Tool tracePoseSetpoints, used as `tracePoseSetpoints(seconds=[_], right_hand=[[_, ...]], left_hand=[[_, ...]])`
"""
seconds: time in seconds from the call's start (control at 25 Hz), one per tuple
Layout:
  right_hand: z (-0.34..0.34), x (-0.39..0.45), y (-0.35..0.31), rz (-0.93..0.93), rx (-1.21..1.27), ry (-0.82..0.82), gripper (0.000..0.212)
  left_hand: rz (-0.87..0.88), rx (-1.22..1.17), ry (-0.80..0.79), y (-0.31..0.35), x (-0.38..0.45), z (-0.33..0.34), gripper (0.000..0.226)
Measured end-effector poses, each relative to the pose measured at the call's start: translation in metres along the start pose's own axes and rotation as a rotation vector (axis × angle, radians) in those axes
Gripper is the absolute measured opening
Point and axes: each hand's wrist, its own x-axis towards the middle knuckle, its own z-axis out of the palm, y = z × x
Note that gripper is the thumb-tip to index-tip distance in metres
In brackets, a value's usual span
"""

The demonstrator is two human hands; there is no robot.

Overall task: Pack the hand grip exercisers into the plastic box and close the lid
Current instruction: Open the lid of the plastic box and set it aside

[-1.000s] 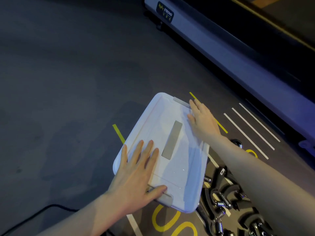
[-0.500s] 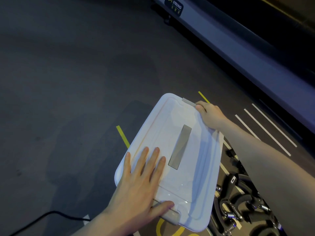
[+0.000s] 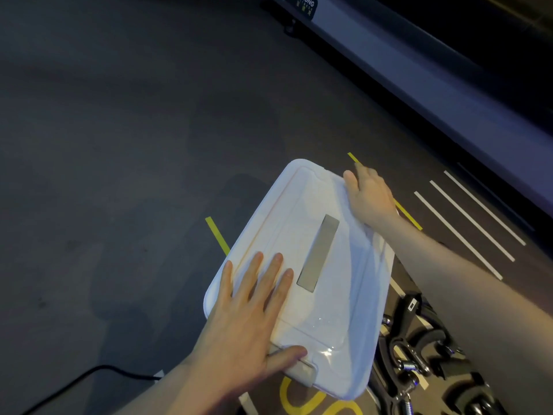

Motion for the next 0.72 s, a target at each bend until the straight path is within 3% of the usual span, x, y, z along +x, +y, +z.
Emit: tracePoseSetpoints(seconds=[0.16, 0.28, 0.44, 0.52, 0.6, 0.64, 0.72], right_hand=[[0.006, -0.106, -0.017, -0.207, 0.1, 0.04, 0.064], [0.013, -0.201, -0.027, -0.236, 0.076, 0.005, 0.069], [0.03, -0.273, -0.04, -0.281, 0.023, 0.038, 0.062], [0.032, -0.293, -0.047, -0.25, 0.165, 0.103, 0.047], [0.032, -0.311, -0.053, -0.154, 0.374, 0.119, 0.017], [0.03, -0.315, -0.056, -0.031, 0.522, 0.042, 0.018], [0.026, -0.312, -0.066, 0.4, 0.91, -0.247, 0.032]], left_hand=[[0.019, -0.027, -0.002, -0.003, -0.002, -0.004, 0.084], [0.009, -0.045, -0.001, -0.005, -0.001, -0.009, 0.076], [-0.171, -0.087, -0.033, -0.003, -0.009, -0.019, 0.079], [-0.27, -0.107, -0.084, -0.003, -0.017, -0.022, 0.082], [-0.309, -0.166, -0.151, -0.006, -0.021, -0.027, 0.085], [-0.311, -0.196, -0.18, -0.007, -0.023, -0.028, 0.086], [-0.303, -0.247, -0.209, -0.009, -0.025, -0.031, 0.089]])
